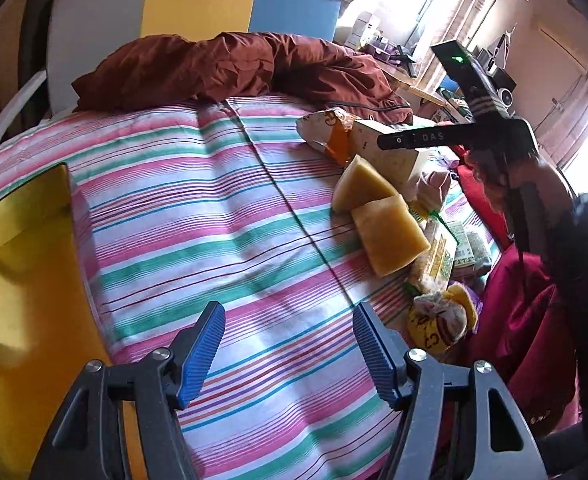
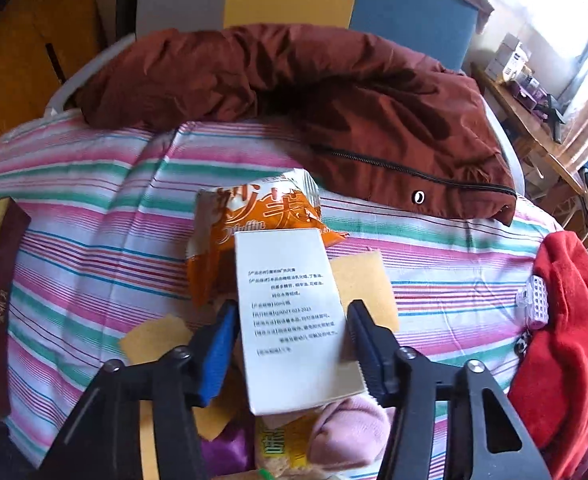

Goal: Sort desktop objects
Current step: 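Grasp a white text-printed box with the right tool while the left tool grasps a yellow sponge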

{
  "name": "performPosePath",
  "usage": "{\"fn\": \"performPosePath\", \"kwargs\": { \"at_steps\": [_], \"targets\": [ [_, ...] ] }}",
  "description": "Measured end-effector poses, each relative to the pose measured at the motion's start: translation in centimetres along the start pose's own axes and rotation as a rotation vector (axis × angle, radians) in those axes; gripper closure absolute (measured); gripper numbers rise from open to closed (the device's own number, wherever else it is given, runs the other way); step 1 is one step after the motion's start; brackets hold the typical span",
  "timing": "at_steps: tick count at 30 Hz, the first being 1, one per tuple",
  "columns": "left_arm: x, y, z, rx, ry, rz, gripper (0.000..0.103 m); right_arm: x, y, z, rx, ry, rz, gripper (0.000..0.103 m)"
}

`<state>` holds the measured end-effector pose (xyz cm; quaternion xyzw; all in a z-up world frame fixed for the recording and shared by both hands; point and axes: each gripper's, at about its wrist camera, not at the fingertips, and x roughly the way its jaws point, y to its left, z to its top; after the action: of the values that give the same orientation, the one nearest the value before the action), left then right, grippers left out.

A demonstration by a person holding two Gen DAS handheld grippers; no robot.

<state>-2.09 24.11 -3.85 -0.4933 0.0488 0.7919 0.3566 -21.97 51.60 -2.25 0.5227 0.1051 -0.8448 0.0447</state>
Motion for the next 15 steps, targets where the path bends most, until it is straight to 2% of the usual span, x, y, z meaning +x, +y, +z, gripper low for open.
{"fn": "performPosePath", "kwargs": {
  "at_steps": [5, 11, 15],
  "targets": [
    [1.6, -1.2, 1.2, -0.016, 0.026, -0.042, 0.036, -1.0, 0.4, -0.9, 0.033, -0.069, 0.011, 0.052],
    [4.2, -2.6, 2.9, -0.089, 0.058, -0.151, 0.035, -3.3, 0.6, -1.2, 0.052, -0.153, 0.063, 0.052],
    [5.9, -3.8, 4.1, -0.115, 0.066, -0.204, 0.025, -4.3, 0.9, -1.1, 0.052, -0.207, 0.08, 0.052]
  ]
}}
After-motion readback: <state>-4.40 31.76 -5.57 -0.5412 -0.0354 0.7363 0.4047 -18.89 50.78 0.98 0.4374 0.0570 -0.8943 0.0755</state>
